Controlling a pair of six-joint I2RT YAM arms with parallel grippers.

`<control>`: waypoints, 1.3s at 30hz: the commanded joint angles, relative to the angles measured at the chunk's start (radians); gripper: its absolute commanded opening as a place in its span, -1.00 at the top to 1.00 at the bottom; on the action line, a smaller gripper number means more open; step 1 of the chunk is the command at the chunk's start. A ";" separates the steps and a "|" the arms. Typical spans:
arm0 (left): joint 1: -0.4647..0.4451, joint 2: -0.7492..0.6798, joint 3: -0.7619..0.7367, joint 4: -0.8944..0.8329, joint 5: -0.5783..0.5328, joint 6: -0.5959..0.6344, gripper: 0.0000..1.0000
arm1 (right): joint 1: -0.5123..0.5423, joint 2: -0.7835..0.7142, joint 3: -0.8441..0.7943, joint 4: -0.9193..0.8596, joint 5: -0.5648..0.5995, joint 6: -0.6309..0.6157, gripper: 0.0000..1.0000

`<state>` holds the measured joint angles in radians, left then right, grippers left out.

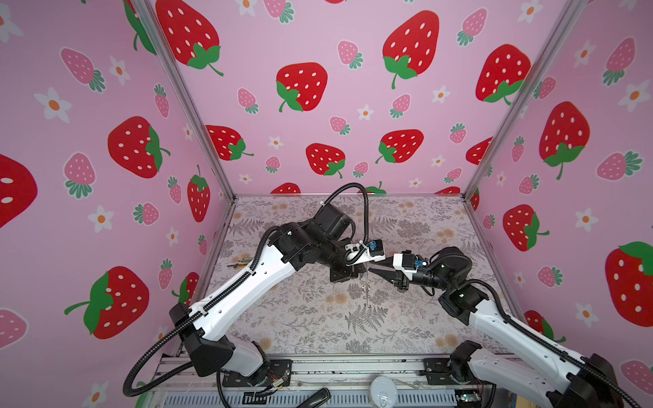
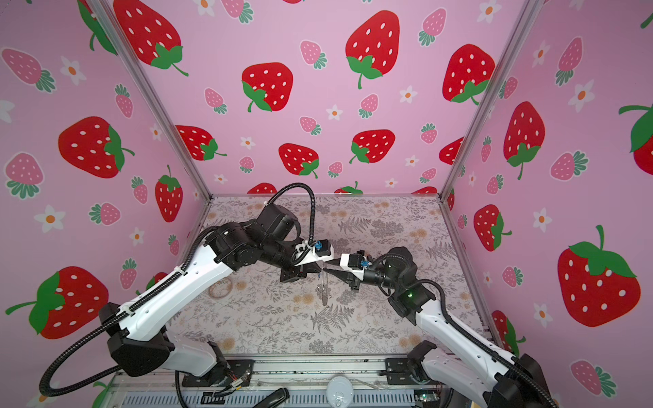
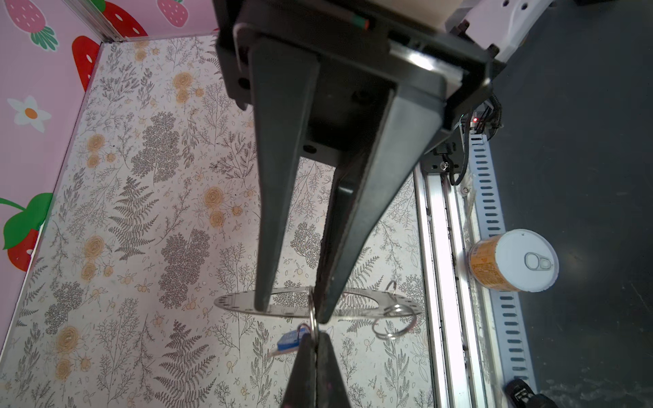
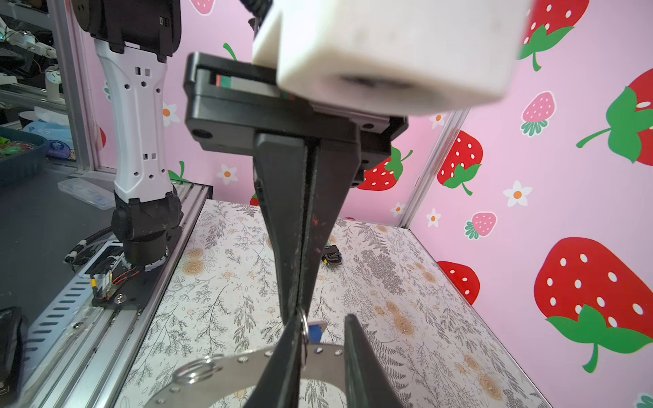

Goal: Put the keys on the keyring

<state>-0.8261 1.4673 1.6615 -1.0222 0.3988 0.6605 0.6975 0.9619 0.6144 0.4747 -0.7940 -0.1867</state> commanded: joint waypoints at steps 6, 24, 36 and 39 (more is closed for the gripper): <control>-0.008 0.003 0.042 -0.017 0.004 0.036 1.00 | 0.000 0.009 0.007 0.039 -0.059 0.009 0.63; -0.010 -0.024 -0.005 0.061 -0.034 0.033 0.64 | 0.000 0.012 0.011 0.029 -0.063 0.014 1.00; 0.061 -0.230 -0.406 0.494 -0.040 -0.131 0.02 | 0.000 -0.019 -0.034 0.245 0.019 0.162 1.00; 0.061 -0.235 -0.453 0.567 0.018 -0.186 0.02 | 0.000 -0.015 -0.036 0.271 0.036 0.171 1.00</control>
<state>-0.7647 1.2442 1.2339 -0.5869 0.3374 0.5369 0.6975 0.9611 0.5838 0.6502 -0.7780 -0.0505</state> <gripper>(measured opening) 0.490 0.046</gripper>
